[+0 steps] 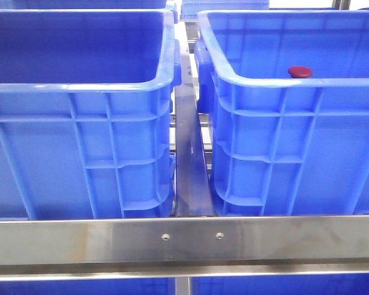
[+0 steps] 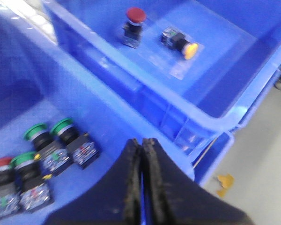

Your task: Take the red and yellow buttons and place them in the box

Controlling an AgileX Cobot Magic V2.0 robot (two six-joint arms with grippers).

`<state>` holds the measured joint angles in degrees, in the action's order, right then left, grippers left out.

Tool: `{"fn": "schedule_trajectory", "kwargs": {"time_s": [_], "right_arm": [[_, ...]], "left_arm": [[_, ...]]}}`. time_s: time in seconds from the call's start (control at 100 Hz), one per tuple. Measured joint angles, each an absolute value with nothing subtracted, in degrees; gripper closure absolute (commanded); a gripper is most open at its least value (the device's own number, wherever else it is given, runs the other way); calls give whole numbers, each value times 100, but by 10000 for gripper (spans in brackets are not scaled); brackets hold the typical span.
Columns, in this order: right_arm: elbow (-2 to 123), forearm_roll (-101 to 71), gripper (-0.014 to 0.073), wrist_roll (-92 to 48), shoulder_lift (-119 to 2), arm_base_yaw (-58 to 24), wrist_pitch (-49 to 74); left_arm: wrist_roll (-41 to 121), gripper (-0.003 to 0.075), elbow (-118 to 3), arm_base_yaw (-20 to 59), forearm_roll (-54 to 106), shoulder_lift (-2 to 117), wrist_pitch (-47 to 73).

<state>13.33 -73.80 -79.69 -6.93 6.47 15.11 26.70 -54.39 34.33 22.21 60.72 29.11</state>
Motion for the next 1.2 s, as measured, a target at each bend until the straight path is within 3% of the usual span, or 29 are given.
{"fn": "schedule_trajectory", "kwargs": {"time_s": [0.27, 0.52, 1.2], "right_arm": [[1222, -7380, 663, -7969, -405, 647, 1650], [1222, -7370, 663, -7969, -402, 647, 1662], [1222, -7370, 663, -7969, -393, 647, 1709]], "left_arm": [[2670, 740, -3676, 3433, 2212, 4348, 1993], [2670, 740, -2850, 3433, 2212, 3097, 1757], [2670, 740, -2735, 3433, 2212, 2852, 1723]]}}
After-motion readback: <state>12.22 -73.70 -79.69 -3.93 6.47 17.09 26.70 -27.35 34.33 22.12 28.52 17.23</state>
